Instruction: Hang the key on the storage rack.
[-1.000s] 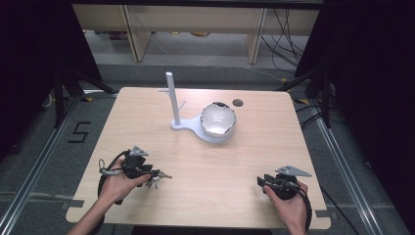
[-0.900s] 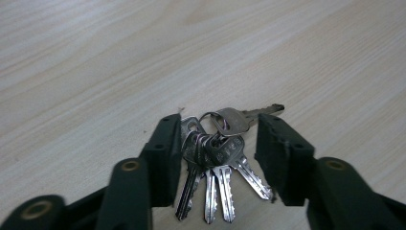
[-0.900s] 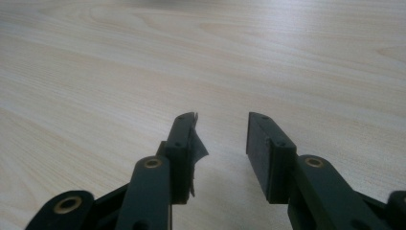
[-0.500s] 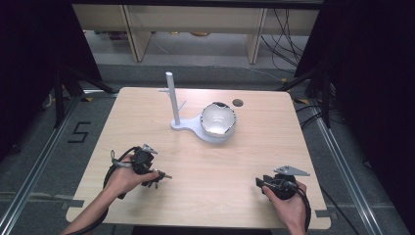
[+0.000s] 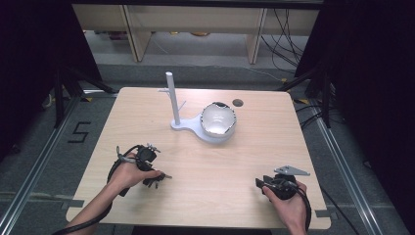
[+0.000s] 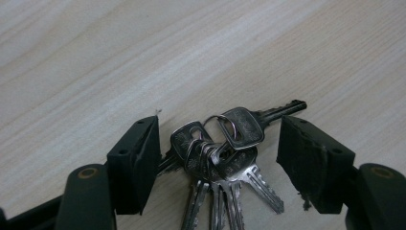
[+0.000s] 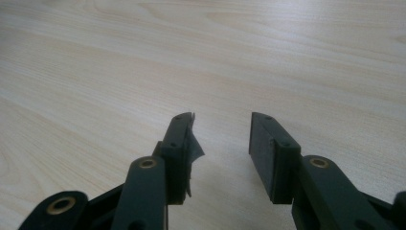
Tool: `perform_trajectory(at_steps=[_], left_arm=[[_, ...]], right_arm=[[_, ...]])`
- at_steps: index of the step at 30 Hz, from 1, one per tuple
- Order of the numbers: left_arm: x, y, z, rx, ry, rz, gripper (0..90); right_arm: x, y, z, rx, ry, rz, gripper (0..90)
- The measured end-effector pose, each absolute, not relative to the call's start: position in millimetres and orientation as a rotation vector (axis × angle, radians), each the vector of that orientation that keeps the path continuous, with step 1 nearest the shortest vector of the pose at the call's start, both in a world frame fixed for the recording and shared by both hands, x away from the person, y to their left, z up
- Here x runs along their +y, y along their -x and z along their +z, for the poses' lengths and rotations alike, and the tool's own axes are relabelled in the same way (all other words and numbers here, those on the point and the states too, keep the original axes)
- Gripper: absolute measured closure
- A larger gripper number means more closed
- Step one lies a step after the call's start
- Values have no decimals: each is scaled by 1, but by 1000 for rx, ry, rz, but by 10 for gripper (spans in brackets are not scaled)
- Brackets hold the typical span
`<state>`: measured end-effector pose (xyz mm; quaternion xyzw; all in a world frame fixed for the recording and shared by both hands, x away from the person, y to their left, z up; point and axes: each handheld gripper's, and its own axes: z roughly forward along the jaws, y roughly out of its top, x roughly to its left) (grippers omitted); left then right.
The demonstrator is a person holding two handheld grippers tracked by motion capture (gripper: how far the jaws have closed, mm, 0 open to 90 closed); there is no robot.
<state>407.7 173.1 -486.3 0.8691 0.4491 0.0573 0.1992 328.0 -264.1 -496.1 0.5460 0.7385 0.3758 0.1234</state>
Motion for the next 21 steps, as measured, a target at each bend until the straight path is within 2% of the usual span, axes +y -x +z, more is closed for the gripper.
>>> perform_trajectory(at_steps=[14,21], left_arm=[[173,-413,-487,1283,-2549,97,286],[164,-416,-487,1269,-2632,119,254]], right_arm=[[-267,-330,-497,2178,-1544,1095,611],[-267,-332,-499,2175,-1546,1101,609]])
